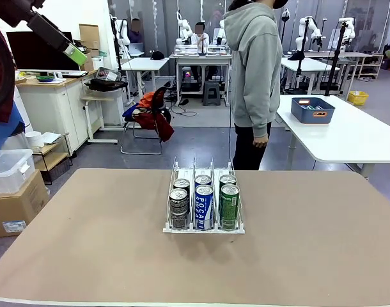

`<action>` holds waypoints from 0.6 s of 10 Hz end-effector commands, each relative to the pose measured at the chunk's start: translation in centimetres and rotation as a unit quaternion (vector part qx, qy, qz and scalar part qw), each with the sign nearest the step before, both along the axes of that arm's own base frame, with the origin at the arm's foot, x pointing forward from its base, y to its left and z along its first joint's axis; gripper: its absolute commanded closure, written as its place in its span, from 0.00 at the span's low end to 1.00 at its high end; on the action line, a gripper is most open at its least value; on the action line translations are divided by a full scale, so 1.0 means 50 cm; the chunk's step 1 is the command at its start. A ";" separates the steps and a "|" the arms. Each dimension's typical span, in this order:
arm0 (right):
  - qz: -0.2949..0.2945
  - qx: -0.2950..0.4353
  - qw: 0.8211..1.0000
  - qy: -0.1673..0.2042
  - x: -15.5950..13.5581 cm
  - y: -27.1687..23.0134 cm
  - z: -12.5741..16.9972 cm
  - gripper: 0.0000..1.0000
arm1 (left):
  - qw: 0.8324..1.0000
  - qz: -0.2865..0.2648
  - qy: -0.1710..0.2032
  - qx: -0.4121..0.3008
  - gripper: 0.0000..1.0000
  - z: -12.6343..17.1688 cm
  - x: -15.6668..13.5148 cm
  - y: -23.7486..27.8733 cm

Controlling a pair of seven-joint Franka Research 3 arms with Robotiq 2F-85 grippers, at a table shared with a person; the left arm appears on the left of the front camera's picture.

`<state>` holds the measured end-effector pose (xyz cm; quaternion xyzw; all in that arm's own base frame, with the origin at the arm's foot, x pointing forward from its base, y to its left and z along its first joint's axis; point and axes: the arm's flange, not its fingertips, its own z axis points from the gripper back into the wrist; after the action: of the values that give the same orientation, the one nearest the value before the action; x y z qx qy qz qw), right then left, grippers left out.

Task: Fill the beverage cans into the dispenser.
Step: Pick up the Ionic drink handed by the human.

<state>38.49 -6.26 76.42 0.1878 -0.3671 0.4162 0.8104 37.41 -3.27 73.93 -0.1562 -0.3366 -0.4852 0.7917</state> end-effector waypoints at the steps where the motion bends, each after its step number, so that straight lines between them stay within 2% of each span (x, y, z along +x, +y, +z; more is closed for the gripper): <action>1: 0.001 -0.005 1.000 0.001 -0.005 0.000 -0.002 0.00 | 1.000 0.002 0.001 -0.001 0.00 -0.005 -0.002 0.001; 4: 0.003 0.008 1.000 -0.003 -0.002 -0.002 0.004 0.00 | 1.000 0.001 0.007 -0.021 0.00 0.007 -0.004 0.004; 6: 0.005 0.012 1.000 0.001 0.002 0.001 0.005 0.00 | 0.999 0.032 0.009 -0.031 0.00 0.009 -0.007 0.002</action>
<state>38.53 -6.34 76.70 0.1878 -0.3696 0.4149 0.8100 37.24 -3.14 74.29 -0.1633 -0.3392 -0.4666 0.8003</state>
